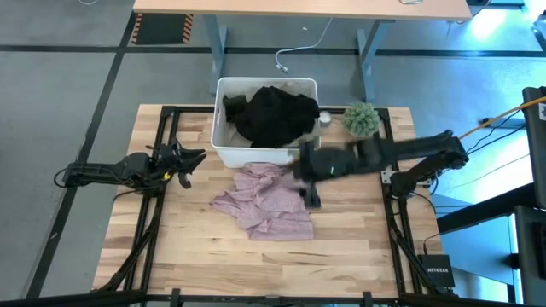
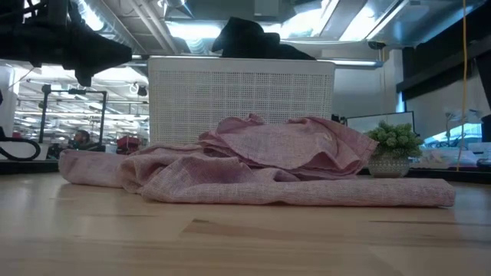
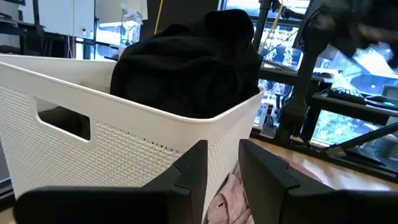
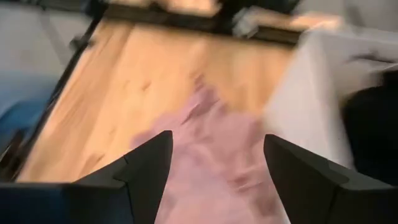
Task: Sort clothes
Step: Put the pink blouse into the white laundry organizer
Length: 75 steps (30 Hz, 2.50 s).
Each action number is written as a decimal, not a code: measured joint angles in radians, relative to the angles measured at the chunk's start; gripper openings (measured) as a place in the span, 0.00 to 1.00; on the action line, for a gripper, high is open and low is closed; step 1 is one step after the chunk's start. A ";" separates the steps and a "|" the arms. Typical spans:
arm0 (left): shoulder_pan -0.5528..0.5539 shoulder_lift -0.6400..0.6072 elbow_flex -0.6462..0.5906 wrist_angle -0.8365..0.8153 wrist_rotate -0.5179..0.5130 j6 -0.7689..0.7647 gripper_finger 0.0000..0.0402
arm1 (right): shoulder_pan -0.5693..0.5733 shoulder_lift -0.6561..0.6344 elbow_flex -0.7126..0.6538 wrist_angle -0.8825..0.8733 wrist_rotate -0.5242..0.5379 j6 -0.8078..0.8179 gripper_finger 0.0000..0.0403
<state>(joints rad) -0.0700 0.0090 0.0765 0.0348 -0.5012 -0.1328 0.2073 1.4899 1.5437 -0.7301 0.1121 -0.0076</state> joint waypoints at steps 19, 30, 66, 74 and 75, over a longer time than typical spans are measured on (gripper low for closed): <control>0.000 0.000 -0.003 -0.004 -0.002 -0.024 0.21 | 0.117 0.037 -0.608 0.760 0.054 -0.026 0.67; 0.000 0.000 -0.003 -0.025 -0.002 -0.047 0.21 | 0.116 0.040 -0.607 0.884 0.130 -0.091 0.67; 0.000 0.000 -0.003 -0.030 -0.003 -0.049 0.21 | -0.029 0.396 -0.440 0.818 0.288 -0.098 0.99; 0.000 0.000 -0.003 -0.050 -0.011 -0.051 0.21 | -0.094 0.439 -0.398 0.775 0.245 -0.075 0.99; 0.000 0.000 -0.003 -0.050 -0.011 -0.051 0.21 | -0.099 0.439 -0.398 0.774 0.244 -0.073 0.99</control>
<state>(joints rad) -0.0701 0.0093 0.0731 -0.0151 -0.5126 -0.1837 0.1082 1.9289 1.1458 0.0440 0.3565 -0.0802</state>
